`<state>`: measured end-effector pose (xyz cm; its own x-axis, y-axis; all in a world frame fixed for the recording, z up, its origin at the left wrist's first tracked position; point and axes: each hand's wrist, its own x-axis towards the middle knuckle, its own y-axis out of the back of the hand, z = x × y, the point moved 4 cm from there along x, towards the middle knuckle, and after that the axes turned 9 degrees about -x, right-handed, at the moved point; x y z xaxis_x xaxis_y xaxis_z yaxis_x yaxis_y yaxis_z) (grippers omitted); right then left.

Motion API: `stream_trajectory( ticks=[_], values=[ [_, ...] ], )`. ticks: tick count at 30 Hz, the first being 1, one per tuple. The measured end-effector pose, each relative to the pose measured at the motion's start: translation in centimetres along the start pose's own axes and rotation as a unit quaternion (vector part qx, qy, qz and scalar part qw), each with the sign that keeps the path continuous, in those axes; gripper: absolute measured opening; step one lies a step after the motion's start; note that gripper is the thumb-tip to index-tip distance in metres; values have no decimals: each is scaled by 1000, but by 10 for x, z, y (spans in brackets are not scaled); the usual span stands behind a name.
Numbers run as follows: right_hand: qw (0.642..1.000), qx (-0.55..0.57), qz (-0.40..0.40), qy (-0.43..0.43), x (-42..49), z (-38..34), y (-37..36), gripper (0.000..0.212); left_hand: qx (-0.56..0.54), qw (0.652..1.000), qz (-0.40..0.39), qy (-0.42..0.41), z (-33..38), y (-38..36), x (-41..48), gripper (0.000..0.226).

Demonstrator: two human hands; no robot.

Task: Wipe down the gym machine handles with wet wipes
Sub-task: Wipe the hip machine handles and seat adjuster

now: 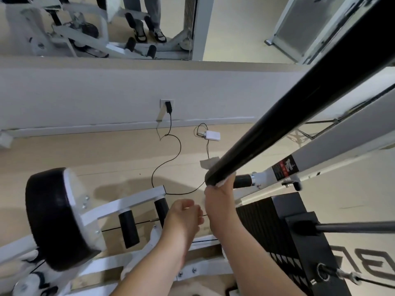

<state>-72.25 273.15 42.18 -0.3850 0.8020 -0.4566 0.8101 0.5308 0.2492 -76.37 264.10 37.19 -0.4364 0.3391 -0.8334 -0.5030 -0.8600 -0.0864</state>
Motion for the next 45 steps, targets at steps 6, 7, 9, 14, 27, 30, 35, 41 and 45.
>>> stream_trajectory(
  ticks=[6,7,9,14,27,30,35,41,45],
  values=[
    [899,-384,60,203,52,64,10,70,10,1000,10,-23,7,0,4,20],
    [832,-505,42,227,62,71,19,68,8,1000,11,-23,8,-1,3,20],
    [737,-648,5,192,80,72,35,61,12,1000,6,-27,10,-2,1,21],
    [894,-435,-99,42,57,31,15,67,9,1000,3,-27,12,4,-9,21],
    [653,-715,-82,237,85,66,53,71,-10,999,-37,-36,7,-22,-17,22],
    [608,-766,-71,196,98,52,78,55,7,998,-50,-34,5,-25,-22,21],
    [611,-780,-57,127,109,38,102,51,27,998,-40,-29,7,-17,-19,20],
    [723,-623,-74,291,69,59,35,48,49,998,-25,-36,8,-5,-14,20],
    [669,-705,-134,194,90,32,41,13,51,998,-17,-38,4,2,-6,20]
  ],
)
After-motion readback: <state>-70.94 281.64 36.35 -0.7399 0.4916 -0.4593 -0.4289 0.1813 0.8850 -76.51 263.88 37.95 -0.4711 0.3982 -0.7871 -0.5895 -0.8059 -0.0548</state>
